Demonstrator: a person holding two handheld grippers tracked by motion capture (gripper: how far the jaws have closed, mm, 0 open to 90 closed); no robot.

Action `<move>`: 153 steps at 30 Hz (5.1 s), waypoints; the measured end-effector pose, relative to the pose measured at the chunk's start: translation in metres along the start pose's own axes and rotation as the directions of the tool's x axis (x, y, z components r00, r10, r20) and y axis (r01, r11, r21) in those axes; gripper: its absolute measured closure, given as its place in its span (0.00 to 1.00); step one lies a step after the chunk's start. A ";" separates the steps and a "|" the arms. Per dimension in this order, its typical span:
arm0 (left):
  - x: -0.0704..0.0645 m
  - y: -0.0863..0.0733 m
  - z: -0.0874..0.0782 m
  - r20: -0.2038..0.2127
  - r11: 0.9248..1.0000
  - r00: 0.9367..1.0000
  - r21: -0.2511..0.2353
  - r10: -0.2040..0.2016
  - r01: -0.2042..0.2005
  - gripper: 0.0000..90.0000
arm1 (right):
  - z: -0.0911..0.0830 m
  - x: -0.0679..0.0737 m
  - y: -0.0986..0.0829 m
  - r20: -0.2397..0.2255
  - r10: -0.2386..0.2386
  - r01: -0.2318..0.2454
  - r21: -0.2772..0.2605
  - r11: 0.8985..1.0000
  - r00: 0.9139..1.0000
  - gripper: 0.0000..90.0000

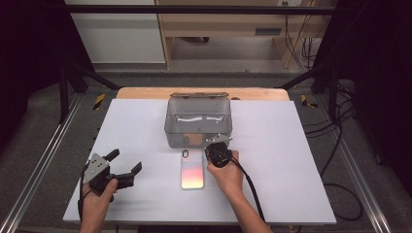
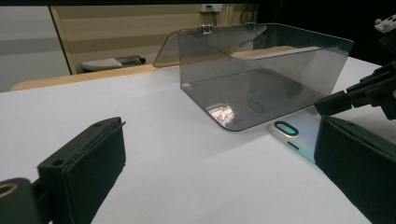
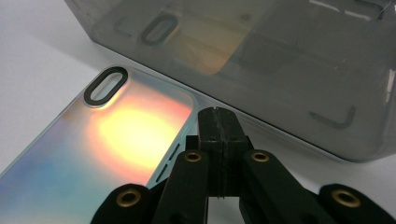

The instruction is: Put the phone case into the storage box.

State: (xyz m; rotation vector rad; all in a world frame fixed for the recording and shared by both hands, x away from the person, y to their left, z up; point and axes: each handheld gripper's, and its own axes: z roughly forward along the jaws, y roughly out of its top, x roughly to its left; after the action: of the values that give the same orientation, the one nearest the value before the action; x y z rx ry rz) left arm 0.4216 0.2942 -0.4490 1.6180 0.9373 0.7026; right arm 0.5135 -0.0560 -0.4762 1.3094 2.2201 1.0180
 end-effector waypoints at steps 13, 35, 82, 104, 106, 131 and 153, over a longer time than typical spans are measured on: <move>0.000 0.000 0.000 0.001 1.000 1.000 0.001 0.003 -0.003 0.02 | 0.007 0.000 -0.001 -0.010 0.019 -0.019 0.001 1.000 1.000 1.00; 0.002 0.001 -0.001 -0.004 1.000 1.000 -0.002 0.001 -0.002 0.02 | 0.018 0.048 0.013 -0.159 -0.097 0.102 0.027 0.994 0.982 1.00; 0.003 0.001 -0.001 -0.014 1.000 1.000 -0.001 0.002 -0.002 0.02 | -0.018 0.070 0.006 -0.219 -0.142 0.140 -0.027 0.990 0.965 0.88; 0.000 0.000 0.000 -0.012 1.000 1.000 0.004 0.007 -0.007 0.02 | -0.059 0.074 -0.030 -0.208 -0.164 0.149 -0.085 0.985 0.964 0.16; 0.000 0.000 0.000 -0.012 1.000 1.000 0.004 0.007 -0.007 0.02 | -0.060 0.075 -0.034 -0.209 -0.172 0.156 -0.090 0.984 0.963 0.13; -0.001 0.000 0.001 -0.008 1.000 1.000 0.005 0.010 -0.010 0.02 | -0.062 0.080 -0.057 -0.239 -0.212 0.206 -0.053 0.977 0.948 0.09; -0.001 0.000 0.001 -0.007 1.000 1.000 0.004 0.010 -0.010 0.02 | -0.048 0.088 -0.057 -0.254 -0.230 0.245 0.029 0.969 0.939 0.07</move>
State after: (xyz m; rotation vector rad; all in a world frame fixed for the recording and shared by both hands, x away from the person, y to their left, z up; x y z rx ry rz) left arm 0.4221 0.2925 -0.4490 1.6257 0.9372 0.7136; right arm 0.4052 -0.0170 -0.4817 0.9462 2.5392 1.0790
